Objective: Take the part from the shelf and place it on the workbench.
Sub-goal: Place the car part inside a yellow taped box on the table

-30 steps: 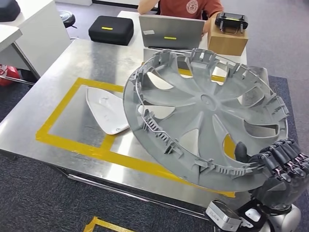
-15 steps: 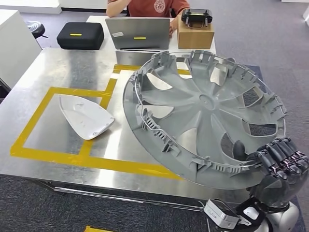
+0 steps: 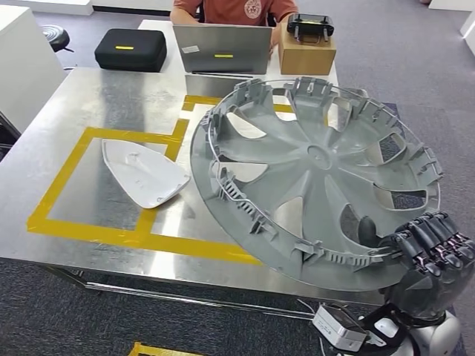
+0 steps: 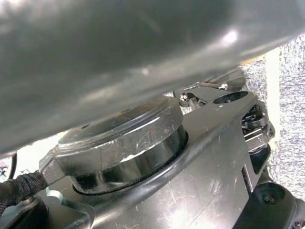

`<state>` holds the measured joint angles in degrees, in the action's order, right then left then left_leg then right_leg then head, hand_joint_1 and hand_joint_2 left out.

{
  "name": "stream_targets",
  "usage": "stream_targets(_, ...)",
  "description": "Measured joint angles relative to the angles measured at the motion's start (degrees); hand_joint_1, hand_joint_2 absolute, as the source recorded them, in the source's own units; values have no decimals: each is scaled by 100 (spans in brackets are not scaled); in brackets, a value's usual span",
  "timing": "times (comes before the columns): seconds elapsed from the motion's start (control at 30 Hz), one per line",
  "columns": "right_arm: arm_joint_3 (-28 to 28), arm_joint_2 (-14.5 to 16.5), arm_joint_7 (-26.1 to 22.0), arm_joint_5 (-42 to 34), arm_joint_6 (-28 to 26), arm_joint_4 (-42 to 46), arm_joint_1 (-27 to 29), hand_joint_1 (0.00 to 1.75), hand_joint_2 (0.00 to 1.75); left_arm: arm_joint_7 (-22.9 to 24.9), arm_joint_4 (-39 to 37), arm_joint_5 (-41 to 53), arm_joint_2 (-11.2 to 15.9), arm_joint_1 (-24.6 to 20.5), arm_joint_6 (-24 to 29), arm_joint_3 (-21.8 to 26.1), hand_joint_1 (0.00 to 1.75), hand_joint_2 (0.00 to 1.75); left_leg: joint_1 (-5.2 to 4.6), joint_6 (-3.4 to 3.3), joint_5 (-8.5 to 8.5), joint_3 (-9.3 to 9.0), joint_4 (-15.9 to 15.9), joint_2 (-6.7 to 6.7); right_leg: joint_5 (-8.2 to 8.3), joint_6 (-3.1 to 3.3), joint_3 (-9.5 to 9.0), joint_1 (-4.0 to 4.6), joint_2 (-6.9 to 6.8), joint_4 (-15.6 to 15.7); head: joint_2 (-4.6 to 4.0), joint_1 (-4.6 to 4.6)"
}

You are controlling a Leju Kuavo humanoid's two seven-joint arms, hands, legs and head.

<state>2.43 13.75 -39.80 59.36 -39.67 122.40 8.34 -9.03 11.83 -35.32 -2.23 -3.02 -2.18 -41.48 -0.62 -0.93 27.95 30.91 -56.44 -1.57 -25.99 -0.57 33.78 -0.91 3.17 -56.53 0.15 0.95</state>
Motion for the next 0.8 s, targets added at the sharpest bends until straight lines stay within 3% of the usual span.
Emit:
stream_targets(0.2, 9, 0, 0, 5, 0, 0, 0, 175, 175, 0, 7, 0, 4, -2, -1, 0, 0, 0, -1, -4, 0, 5, -3, 0, 4, -30, 12, -4, 0, 1, -1, -2)
stream_targets(0.8, 30, 2, 0, 154, 0, -33, 2, 175, 175, -22, 17, -17, 6, 18, 6, 0, 0, 0, 27, 3, -4, 12, -2, 0, 4, -30, 20, 21, 0, -7, 0, -2)
